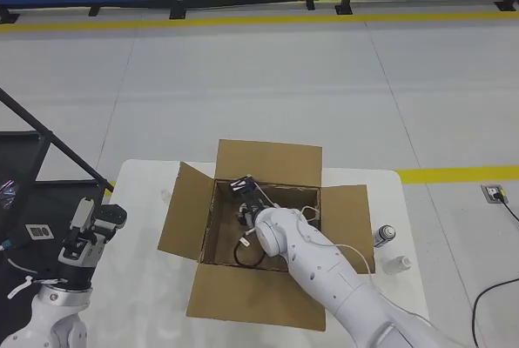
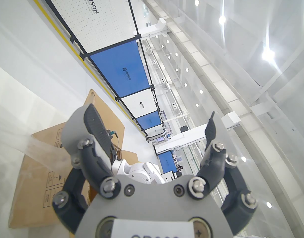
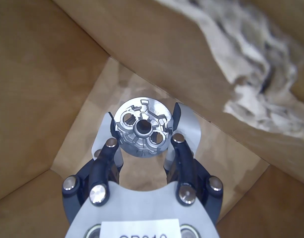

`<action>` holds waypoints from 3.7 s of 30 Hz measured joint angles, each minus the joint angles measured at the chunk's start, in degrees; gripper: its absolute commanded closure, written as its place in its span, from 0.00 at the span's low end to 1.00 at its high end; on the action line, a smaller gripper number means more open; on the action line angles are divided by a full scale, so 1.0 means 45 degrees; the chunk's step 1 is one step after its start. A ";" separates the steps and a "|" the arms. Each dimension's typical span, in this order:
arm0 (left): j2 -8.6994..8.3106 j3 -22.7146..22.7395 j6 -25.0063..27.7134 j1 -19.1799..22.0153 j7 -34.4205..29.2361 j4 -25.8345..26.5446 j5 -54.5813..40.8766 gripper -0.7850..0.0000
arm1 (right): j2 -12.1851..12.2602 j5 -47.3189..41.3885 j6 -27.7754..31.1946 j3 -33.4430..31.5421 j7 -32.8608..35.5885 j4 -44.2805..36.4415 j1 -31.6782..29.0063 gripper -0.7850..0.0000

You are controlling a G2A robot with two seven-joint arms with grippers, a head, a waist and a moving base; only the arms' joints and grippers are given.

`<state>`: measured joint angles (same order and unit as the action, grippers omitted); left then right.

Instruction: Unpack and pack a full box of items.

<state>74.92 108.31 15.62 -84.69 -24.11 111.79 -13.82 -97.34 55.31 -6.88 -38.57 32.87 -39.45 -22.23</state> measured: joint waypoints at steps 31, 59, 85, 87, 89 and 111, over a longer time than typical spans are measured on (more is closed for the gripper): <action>0.0000 0.0000 0.0000 0.0000 0.0000 0.0000 0.0000 0.00 | 0.3399 0.5912 0.1185 -0.9165 0.5161 -1.8303 -1.1228 1.00; 0.0000 0.0000 0.0000 0.0000 0.0000 0.0000 0.0000 0.00 | 0.3786 0.4783 0.0879 -1.1887 0.4892 -1.8265 -1.4163 1.00; 0.0000 0.0000 0.0000 0.0000 0.0000 0.0000 0.0000 0.00 | 0.4132 0.5336 0.3024 -1.2181 0.1923 -1.6214 -1.5986 1.00; 0.0000 0.0000 0.0000 0.0000 0.0000 0.0000 0.0000 0.00 | 0.4152 0.5389 0.3091 -1.2091 0.2021 -1.5867 -1.5803 1.00; 0.0000 0.0000 0.0000 0.0000 0.0000 0.0000 0.0000 0.00 | 0.4167 0.5440 0.3107 -1.2011 0.2043 -1.5648 -1.5642 1.00; 0.0000 0.0000 0.0000 0.0000 0.0000 0.0000 0.0000 0.00 | 0.4374 0.4862 0.3226 -1.2150 0.2005 -1.6098 -1.5574 0.00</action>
<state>74.92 108.31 15.62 -84.69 -24.11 111.79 -13.82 -77.65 77.18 7.64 -93.24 41.89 -111.89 -92.32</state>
